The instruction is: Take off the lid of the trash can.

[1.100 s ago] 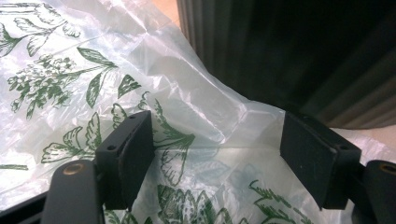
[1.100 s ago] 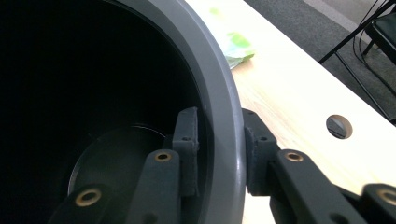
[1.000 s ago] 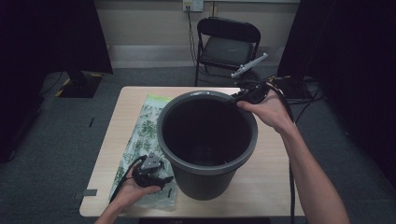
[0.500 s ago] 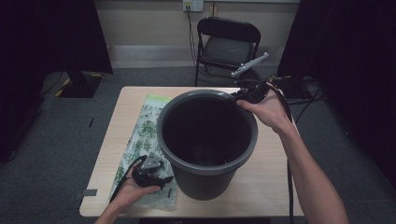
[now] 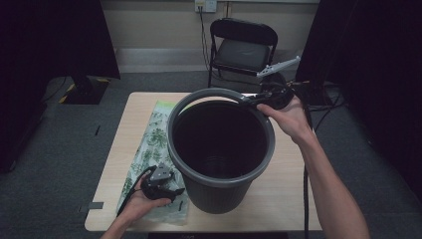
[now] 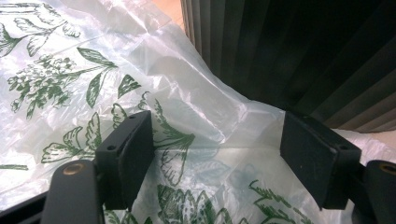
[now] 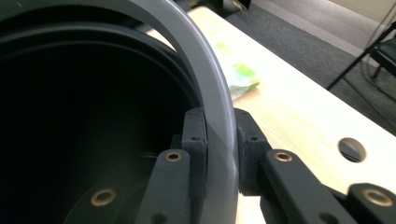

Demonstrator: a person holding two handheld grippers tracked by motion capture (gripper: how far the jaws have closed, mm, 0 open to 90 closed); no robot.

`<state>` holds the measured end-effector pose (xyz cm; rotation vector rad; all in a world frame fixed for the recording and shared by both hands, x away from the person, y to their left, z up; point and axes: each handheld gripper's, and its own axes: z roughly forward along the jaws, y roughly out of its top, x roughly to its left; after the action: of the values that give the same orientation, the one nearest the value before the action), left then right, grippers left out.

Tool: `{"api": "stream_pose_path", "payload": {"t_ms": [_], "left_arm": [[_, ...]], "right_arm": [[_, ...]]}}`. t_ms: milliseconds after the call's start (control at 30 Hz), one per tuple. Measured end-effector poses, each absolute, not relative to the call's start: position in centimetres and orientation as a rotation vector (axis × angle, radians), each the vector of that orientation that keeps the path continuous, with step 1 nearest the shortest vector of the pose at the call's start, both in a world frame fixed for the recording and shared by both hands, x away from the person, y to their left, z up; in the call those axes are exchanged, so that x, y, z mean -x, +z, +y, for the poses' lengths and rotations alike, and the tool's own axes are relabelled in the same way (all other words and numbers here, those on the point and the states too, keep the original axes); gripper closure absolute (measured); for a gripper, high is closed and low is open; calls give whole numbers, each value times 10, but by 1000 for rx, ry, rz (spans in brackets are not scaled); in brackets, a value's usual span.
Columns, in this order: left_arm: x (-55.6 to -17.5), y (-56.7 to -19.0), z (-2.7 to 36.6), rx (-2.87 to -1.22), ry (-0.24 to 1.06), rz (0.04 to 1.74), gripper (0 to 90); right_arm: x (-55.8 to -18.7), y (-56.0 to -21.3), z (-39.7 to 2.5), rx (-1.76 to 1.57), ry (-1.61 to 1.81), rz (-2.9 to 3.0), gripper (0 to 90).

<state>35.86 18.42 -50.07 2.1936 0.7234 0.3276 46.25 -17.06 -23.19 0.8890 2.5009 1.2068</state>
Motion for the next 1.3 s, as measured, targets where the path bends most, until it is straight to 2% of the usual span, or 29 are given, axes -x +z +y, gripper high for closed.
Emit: {"api": "stream_pose_path", "payload": {"t_ms": [533, 1133, 1300], "left_arm": [[-359, -501, 184, -2194, 328, 723, 254], [-359, -501, 184, -2194, 328, 724, 254], [-359, -501, 184, -2194, 328, 724, 254]], "right_arm": [[-459, -233, -183, -925, 1322, 2494, 791], [-460, -214, -194, -992, 1541, 2492, 800], [-461, -213, -198, -1047, 1490, 2434, 801]]}}
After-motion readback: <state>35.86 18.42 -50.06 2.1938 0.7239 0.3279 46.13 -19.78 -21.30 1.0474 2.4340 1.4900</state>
